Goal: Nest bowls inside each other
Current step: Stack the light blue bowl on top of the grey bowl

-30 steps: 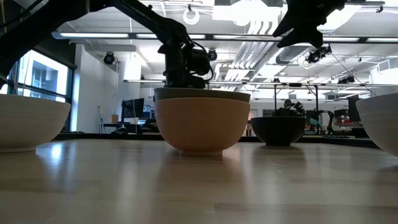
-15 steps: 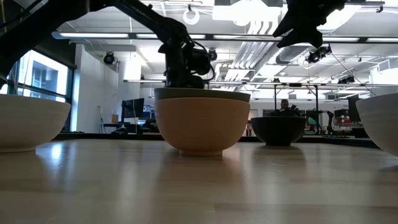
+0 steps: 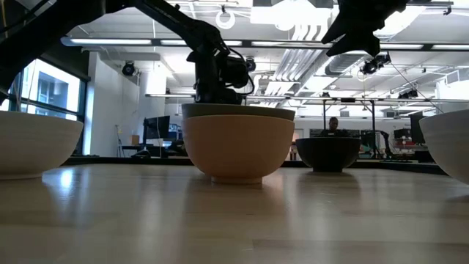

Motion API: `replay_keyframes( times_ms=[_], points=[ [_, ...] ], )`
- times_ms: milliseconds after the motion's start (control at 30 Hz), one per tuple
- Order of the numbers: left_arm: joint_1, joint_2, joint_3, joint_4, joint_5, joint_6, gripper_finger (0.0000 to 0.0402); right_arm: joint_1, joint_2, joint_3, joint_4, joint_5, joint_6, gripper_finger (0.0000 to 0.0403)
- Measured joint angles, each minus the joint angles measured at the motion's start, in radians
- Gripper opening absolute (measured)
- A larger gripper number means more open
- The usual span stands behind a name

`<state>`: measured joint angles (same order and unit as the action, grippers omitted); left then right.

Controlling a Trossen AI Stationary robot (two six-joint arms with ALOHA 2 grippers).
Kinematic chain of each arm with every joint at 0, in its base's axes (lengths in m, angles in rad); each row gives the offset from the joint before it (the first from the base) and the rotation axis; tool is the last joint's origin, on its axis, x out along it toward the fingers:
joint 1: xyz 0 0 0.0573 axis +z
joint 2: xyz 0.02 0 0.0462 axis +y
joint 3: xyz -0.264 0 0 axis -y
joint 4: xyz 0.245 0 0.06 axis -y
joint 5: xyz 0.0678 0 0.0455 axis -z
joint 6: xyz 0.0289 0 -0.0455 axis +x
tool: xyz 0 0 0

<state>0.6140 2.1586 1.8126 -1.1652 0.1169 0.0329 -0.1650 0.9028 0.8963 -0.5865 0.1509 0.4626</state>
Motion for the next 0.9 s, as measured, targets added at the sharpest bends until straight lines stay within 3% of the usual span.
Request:
replay_keyframes(
  times_ms=[400, 900],
  points=[
    [0.02, 0.0, 0.066, -0.115, -0.016, 0.05, 0.0001, 0.0, -0.01, 0.0, 0.0, -0.007, -0.055, 0.0172],
    [0.008, 0.0, 0.403, -0.364, -0.013, 0.102, 0.0, 0.0, -0.201, -0.001, 0.023, -0.007, -0.255, 0.0172]
  ],
)
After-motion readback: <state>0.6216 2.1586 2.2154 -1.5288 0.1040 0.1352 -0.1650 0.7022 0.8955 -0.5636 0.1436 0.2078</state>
